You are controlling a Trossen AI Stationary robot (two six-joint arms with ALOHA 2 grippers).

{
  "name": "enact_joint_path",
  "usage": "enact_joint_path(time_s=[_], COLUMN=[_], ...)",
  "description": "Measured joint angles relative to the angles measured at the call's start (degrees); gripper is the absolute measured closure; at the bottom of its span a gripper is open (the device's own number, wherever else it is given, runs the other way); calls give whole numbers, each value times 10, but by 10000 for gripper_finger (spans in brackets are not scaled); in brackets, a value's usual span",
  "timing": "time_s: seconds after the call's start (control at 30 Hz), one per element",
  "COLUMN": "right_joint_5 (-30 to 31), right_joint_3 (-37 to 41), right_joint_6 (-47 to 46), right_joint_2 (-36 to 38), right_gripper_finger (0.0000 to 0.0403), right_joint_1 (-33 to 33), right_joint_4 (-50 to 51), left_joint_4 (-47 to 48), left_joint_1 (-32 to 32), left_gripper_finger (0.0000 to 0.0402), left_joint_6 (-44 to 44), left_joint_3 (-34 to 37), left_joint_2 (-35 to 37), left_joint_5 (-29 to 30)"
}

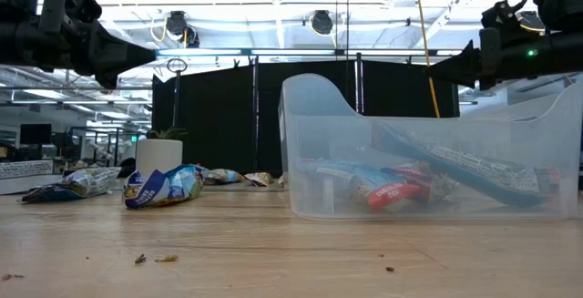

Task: Pick and place Granola Bars by type
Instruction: Put the left blue granola bar into the blue bin

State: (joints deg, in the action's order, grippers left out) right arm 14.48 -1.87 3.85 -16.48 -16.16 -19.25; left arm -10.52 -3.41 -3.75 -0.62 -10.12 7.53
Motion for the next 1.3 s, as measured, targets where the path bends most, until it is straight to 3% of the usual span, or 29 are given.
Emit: enact_joint_path(time_s=[0.37, 0.57, 0.83, 1.03, 1.3], right_joint_5=[-31, -111, -82, -71, -71], right_joint_3=[10, 10, 10, 10, 10], right_joint_6=[-24, -52, -80, -164, -167], right_joint_2=[99, 116, 116, 116, 116], right_gripper_finger=[273, 273, 273, 273, 273], right_joint_1=[0, 0, 0, 0, 0], right_joint_4=[61, 121, 151, 152, 152], left_joint_4=[40, 59, 61, 61, 74], left_joint_1=[0, 0, 0, 0, 2], left_gripper_finger=[378, 378, 378, 378, 378], left_joint_6=[-12, -3, 1, -56, -184], left_joint_3=[0, 0, 0, 0, -9], left_joint_2=[0, 0, 0, 0, 0], left_joint_5=[-1, 0, 0, 1, -11])
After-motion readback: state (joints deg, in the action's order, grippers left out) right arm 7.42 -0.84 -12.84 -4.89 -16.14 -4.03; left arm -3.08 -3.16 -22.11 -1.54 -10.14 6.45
